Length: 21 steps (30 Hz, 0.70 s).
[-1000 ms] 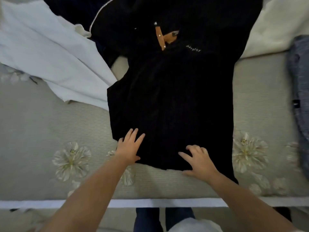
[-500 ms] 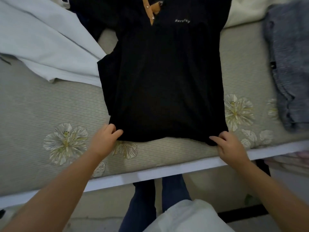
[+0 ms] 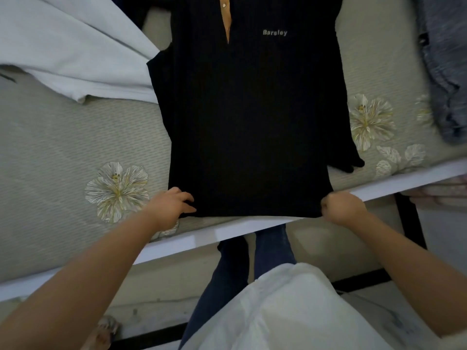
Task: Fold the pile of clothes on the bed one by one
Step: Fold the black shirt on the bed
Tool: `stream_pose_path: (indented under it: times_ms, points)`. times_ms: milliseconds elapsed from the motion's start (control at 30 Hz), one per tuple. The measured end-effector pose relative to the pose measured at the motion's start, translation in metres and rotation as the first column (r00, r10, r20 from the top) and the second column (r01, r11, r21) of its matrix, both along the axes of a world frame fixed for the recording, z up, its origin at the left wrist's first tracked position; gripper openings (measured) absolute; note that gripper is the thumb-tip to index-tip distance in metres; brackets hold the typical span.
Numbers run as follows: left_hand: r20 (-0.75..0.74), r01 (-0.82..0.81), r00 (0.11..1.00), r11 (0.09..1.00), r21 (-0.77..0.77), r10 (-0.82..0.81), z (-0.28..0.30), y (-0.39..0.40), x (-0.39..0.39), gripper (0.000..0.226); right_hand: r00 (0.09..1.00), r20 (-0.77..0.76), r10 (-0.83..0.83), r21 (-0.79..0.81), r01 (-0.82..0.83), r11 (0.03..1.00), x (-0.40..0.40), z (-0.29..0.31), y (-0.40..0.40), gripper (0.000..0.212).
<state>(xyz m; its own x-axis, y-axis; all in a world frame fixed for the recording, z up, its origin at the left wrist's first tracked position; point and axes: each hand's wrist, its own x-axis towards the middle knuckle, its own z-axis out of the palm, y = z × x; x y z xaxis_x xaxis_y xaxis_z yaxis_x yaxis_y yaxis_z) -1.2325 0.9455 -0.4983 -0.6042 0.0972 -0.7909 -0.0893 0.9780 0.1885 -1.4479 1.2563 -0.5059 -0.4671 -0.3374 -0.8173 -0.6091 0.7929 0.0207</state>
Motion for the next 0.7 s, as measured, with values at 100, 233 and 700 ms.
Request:
stream_pose_path:
  times_ms: [100, 233, 700]
  points:
    - [0.169, 0.086, 0.982, 0.996, 0.023, -0.089, 0.001, 0.006, -0.015, 0.054, 0.986, 0.126, -0.107, 0.155, 0.087, 0.984, -0.003, -0.005, -0.009, 0.018]
    - [0.439, 0.168, 0.879, 0.982, 0.084, -0.188, 0.004, 0.015, -0.042, 0.050, 0.950, 0.300, -0.085, 0.349, -0.026, 0.937, -0.008, -0.006, -0.023, 0.022]
    - [-0.047, -0.218, 0.973, 0.970, 0.109, 0.224, -0.004, 0.028, -0.162, 0.034, 0.937, -0.185, -0.295, -0.518, 0.162, 0.840, -0.112, -0.002, -0.064, 0.027]
